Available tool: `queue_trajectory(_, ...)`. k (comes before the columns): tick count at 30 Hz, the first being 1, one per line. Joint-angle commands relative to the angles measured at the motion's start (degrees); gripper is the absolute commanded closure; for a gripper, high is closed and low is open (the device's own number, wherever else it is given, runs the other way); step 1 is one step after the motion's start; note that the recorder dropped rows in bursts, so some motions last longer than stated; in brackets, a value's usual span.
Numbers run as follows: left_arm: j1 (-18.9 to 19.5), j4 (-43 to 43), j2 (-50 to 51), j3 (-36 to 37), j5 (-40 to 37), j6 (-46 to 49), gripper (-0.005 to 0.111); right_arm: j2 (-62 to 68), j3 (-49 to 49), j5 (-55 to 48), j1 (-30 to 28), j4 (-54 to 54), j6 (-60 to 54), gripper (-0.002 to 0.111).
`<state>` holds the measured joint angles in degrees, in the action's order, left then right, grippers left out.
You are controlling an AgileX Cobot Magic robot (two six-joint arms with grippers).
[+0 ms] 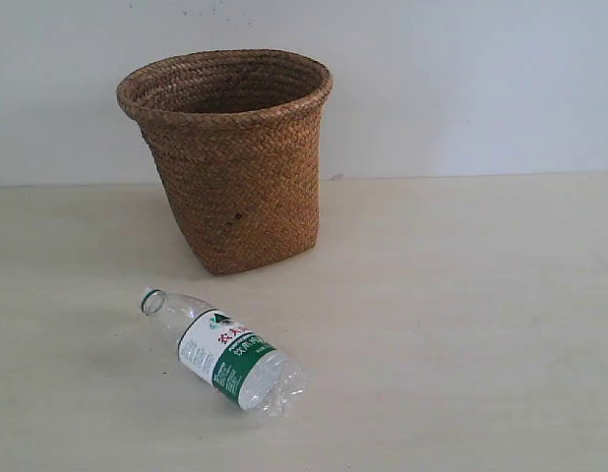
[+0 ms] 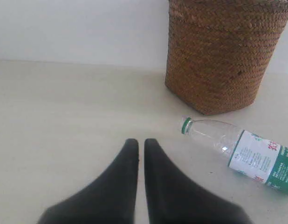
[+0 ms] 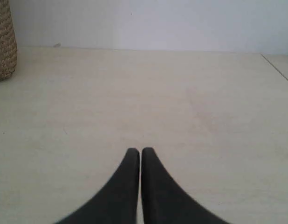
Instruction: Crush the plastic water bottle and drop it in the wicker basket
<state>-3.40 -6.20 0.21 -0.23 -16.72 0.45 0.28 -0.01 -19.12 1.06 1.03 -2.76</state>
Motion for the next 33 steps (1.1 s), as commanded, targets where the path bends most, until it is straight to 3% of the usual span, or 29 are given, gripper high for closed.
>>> queue_trajectory(1,0.2,-0.4,-0.2,0.2,0.0,0.0,0.103,-0.3,0.0,0.3,0.1,0.0,-0.1,0.108)
queue_trajectory(10,0.2,-0.4,-0.2,0.2,3.0,0.0,0.103,-0.3,0.0,0.3,0.1,0.0,-0.1,0.108)
queue_trajectory(14,0.2,-0.5,-0.2,0.2,16.7,-1.6,0.103,-0.3,0.0,0.3,0.1,0.0,-0.1,0.108)
queue_trajectory(16,0.2,-0.5,-0.2,0.2,29.5,-8.2,0.103,-0.3,0.0,0.3,0.1,0.0,-0.1,0.108)
queue_trajectory(17,0.2,-0.5,-0.2,0.2,36.8,-17.1,0.103,-0.3,0.0,0.3,0.1,0.0,-0.1,0.108)
queue_trajectory(20,0.2,1.2,-0.2,-1.9,38.3,-27.6,0.103,-0.3,0.0,0.3,0.1,0.0,-0.1,0.108)
queue_trajectory(23,0.2,10.8,0.4,-7.4,33.8,-33.6,0.103,-0.3,0.0,0.3,0.1,0.0,-0.1,0.108)
queue_trajectory(25,0.2,21.8,3.3,-12.0,31.6,-40.0,0.103,-0.3,0.0,0.3,0.1,0.0,-0.1,0.108)
queue_trajectory(28,0.2,40.5,12.6,-18.9,31.1,-51.8,0.103,-0.3,0.0,0.3,0.1,0.0,-0.1,0.108)
queue_trajectory(33,0.2,59.7,25.3,-24.1,31.2,-64.3,0.103,-0.3,0.0,0.3,0.1,0.0,-0.1,0.108)
